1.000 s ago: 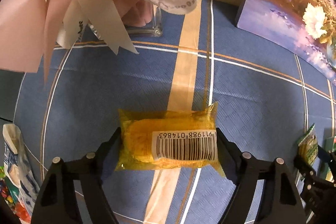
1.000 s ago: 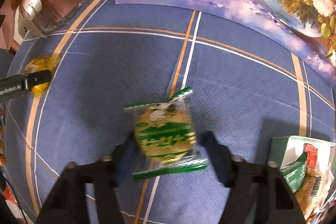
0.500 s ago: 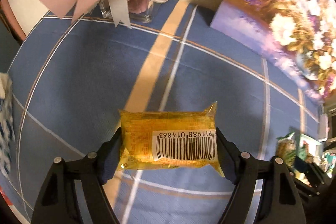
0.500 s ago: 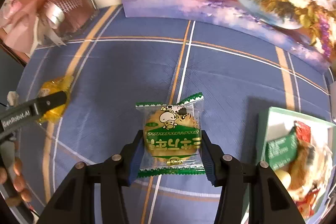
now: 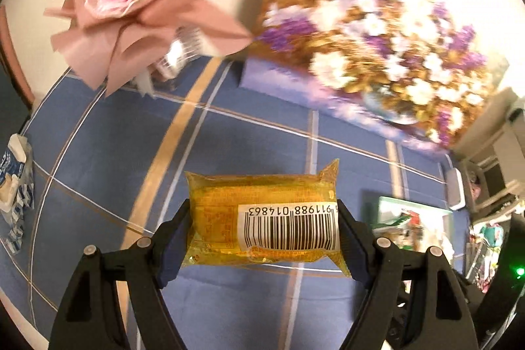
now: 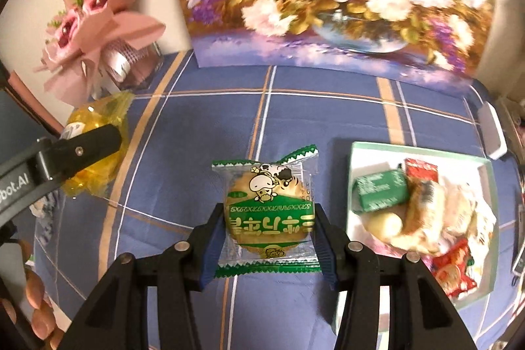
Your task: Organize snacks
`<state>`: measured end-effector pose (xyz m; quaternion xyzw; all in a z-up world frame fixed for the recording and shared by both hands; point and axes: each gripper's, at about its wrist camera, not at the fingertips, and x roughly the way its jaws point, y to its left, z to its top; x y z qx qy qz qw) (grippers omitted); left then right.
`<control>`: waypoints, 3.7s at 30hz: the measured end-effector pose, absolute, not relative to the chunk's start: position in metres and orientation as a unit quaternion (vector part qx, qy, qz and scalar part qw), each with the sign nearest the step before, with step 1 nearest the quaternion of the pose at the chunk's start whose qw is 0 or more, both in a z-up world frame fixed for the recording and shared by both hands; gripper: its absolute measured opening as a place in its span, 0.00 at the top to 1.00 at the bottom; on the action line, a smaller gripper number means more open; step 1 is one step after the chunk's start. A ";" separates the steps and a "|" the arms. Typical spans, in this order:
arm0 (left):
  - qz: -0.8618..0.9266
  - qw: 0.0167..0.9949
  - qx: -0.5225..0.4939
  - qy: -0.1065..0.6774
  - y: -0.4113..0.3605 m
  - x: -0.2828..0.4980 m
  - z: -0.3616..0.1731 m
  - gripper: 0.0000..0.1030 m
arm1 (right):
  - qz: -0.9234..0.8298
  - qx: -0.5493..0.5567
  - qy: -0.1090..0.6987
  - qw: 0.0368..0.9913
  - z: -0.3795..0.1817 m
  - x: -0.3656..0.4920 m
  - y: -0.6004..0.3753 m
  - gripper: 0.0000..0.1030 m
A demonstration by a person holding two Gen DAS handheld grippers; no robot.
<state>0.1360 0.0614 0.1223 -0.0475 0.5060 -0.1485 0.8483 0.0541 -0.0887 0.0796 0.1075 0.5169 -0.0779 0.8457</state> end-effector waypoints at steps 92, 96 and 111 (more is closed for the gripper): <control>-0.087 0.884 0.102 0.448 -0.028 0.013 0.082 0.07 | -0.238 0.219 0.482 0.814 0.060 -0.068 -0.251 0.00; -0.063 0.885 0.120 0.446 -0.016 0.002 0.082 0.07 | -0.226 0.207 0.484 0.820 0.060 -0.076 -0.235 0.00; -0.057 0.877 0.107 0.466 0.022 -0.026 0.076 0.07 | -0.209 0.147 0.499 0.828 0.056 -0.098 -0.182 0.00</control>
